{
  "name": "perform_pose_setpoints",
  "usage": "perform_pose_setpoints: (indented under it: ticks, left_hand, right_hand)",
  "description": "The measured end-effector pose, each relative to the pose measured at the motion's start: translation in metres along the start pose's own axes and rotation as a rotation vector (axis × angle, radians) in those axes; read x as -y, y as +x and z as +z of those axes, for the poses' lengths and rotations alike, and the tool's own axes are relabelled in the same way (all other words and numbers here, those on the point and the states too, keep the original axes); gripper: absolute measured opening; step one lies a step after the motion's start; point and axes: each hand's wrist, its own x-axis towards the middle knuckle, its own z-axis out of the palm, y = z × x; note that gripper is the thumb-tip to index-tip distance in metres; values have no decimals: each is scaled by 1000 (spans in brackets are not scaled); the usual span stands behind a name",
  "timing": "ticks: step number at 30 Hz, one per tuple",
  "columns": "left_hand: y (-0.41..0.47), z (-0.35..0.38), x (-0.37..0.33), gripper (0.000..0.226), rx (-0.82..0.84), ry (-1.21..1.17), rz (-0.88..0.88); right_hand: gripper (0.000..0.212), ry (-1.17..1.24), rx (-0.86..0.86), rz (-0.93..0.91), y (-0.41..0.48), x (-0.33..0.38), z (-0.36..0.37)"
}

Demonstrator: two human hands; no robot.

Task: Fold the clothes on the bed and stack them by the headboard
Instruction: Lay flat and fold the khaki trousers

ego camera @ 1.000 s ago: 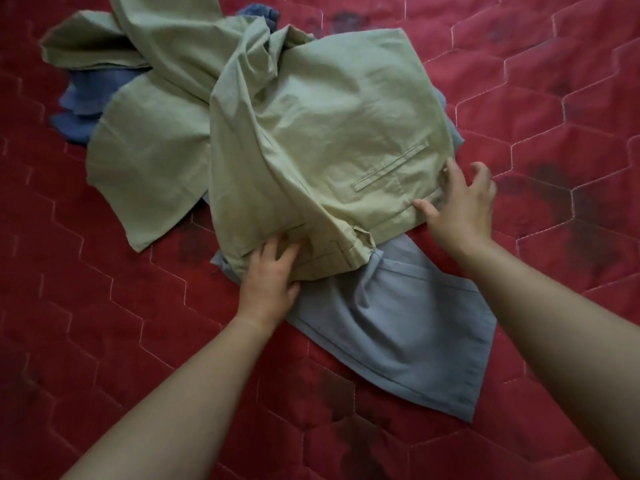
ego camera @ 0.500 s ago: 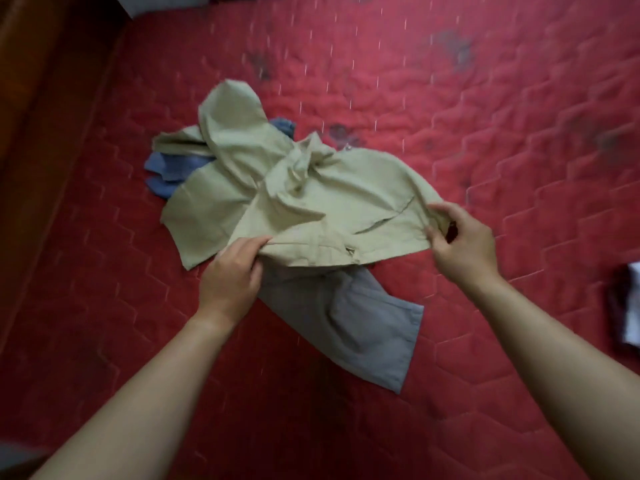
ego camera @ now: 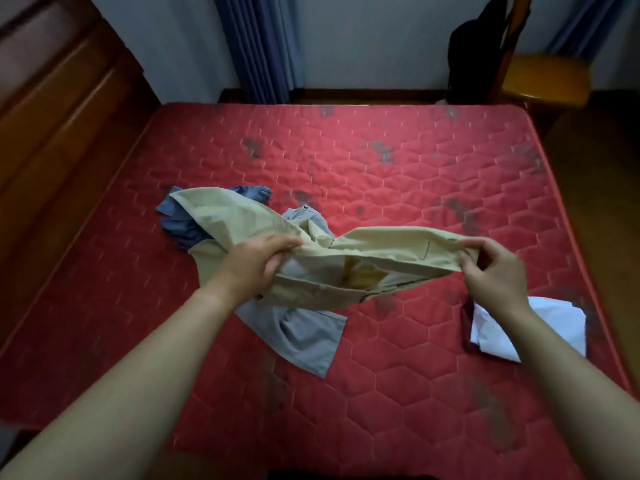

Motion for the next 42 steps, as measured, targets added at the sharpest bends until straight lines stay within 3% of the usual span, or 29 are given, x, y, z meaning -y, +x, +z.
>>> perform_pose_setpoints:
  ticks: [4, 11, 15, 18, 22, 26, 30, 34, 36, 39, 42]
  left_hand:
    - [-27, 23, -6, 29, 122, -37, -39]
    - [-56, 5, 26, 29, 137, 9, -152]
    - [-70, -13, 76, 37, 73, 86, -213]
    - [-75, -13, 136, 35, 60, 125, -254]
    - [-73, 43, 222, 39, 68, 157, -380]
    - [-97, 140, 285, 46, 338, 271, -477]
    - [-124, 203, 328, 48, 405, 314, -461]
    - [-123, 225, 369, 51, 242, 369, -433]
    - [-117, 228, 392, 58, 92, 377, -438]
    - [-112, 236, 422, 74, -74, 208, -668]
    - [-117, 255, 433, 75, -64, -35, -845]
  right_hand:
    - [19, -7, 129, 76, -31, -17, 0]
    - [25, 47, 322, 82, -45, 13, 50]
    - [59, -48, 584, -6, -50, 31, 100]
    - [74, -235, 635, -105, -47, 25, 156]
    - [77, -363, 664, -52, -32, -7, 254]
    - [72, -419, 767, -83, -43, -53, 343]
    - [52, -398, 723, -157, -57, -81, 409]
    - [43, -419, 553, -299, -51, -87, 453]
    - [54, -426, 523, -318, -40, -89, 469]
    - [74, -399, 495, -144, -32, -106, 481]
    - [75, -401, 421, -63, -44, -123, 487]
